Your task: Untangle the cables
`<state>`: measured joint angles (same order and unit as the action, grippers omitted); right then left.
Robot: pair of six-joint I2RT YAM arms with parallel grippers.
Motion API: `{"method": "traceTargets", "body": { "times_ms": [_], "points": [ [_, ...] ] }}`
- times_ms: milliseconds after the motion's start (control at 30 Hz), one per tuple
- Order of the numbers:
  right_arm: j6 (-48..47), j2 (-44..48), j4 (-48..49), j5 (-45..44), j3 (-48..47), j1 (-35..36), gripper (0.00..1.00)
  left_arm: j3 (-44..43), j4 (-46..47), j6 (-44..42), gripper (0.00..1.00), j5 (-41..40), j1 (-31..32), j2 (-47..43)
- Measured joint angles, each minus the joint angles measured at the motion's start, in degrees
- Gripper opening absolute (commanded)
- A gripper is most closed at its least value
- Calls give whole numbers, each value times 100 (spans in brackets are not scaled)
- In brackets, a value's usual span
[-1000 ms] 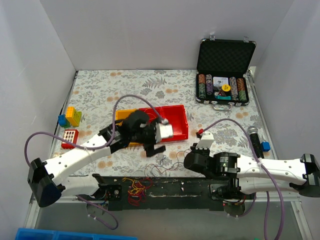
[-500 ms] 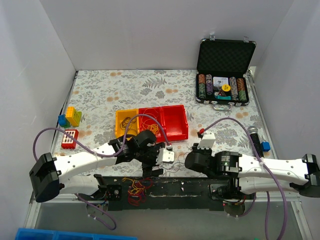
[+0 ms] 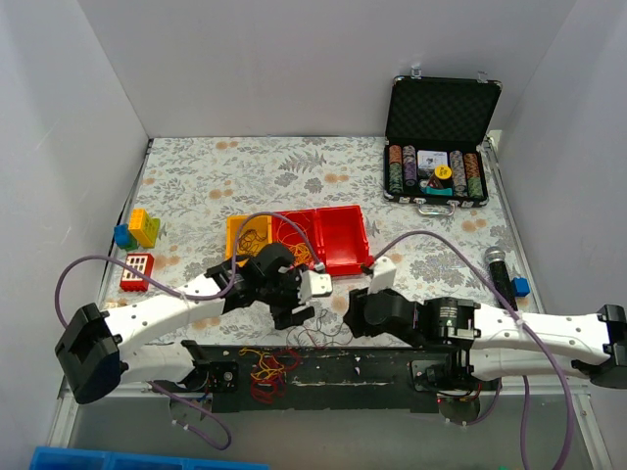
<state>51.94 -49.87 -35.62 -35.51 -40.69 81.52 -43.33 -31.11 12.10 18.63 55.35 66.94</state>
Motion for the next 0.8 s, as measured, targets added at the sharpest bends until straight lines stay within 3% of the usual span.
{"method": "traceTargets", "body": {
  "times_ms": [133, 333, 800],
  "points": [
    [-1058, -485, 1154, 1108, 179, 0, 61, -13, -190, 111, 68, 223, -695, -7],
    [-1976, -1565, 2138, 2369, 275, 2, 63, -129, -466, 138, 74, 505, -1475, -4],
    [-2710, -2653, 2863, 3112, 358, 4, 56, -509, -984, 330, 79, 828, -1744, -2]
  ]
}}
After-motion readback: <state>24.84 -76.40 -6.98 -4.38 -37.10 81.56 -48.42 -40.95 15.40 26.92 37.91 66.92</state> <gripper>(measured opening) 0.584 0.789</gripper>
